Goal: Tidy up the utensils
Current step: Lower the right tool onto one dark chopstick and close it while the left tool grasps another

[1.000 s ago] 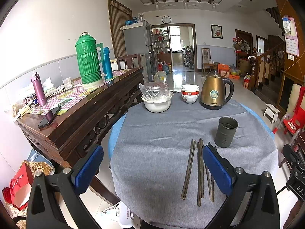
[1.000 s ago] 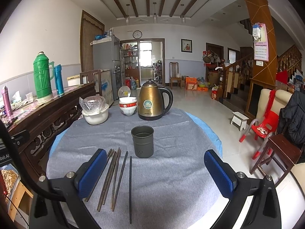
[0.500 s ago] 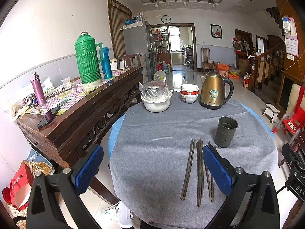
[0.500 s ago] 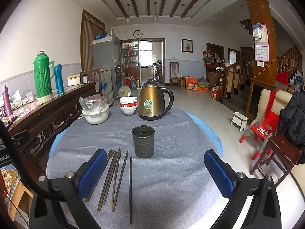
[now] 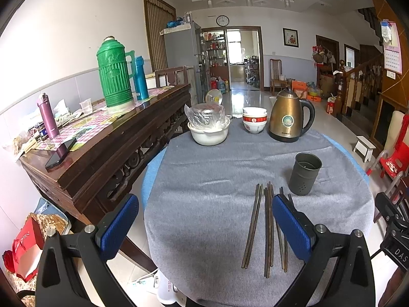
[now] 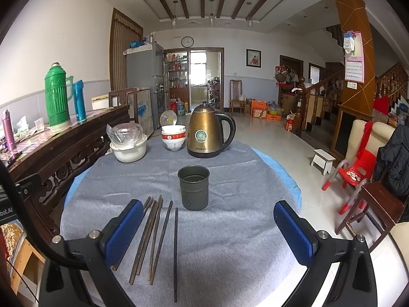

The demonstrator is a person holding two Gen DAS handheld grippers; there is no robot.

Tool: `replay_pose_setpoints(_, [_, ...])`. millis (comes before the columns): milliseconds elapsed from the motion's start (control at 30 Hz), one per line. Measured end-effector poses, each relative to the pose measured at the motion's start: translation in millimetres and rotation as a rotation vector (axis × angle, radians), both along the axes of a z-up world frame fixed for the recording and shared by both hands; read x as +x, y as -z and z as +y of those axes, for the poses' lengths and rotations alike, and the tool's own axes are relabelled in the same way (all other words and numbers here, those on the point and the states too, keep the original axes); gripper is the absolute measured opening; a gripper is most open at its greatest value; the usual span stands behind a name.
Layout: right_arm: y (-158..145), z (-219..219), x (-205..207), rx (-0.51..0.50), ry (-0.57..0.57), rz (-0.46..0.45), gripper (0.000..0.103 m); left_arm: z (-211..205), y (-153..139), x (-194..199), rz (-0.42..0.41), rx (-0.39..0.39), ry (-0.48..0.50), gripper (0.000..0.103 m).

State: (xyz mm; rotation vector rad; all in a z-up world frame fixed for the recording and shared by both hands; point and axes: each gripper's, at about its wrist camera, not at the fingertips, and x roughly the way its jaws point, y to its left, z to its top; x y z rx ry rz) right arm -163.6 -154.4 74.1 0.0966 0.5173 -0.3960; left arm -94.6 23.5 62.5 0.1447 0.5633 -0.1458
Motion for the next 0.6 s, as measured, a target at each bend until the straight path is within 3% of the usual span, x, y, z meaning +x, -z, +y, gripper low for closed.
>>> replay_pose_setpoints(167, [13.1, -8.3, 22.7, 0.033, -0.020, 0.055, 0.103, -3.6, 14.1, 21.8, 0.059, 0.004, 0.013, 0.103])
replay_pose_setpoints(300, [42.1, -28.9, 59.5, 0.095, -0.044, 0.154, 0.102, -3.7, 46.0, 67.1, 0.243, -0.035, 0.073, 0.103])
replay_pose_setpoints(400, [74.4, -50.3, 92.1, 0.204, -0.080, 0.247, 0.079, -5.1, 79.1, 104.5, 0.380, -0.057, 0.095, 0.103])
replay_pose_setpoints(467, [99.2, -62.0, 111.8, 0.282, -0.098, 0.301, 0.054, -7.9, 99.6, 126.1, 0.454, -0.075, 0.105, 0.098])
replay_pose_setpoints(600, [139.8, -67.3, 148.0, 0.389, -0.152, 0.376, 0.041, -21.6, 132.6, 159.5, 0.562, -0.090, 0.121, 0.076])
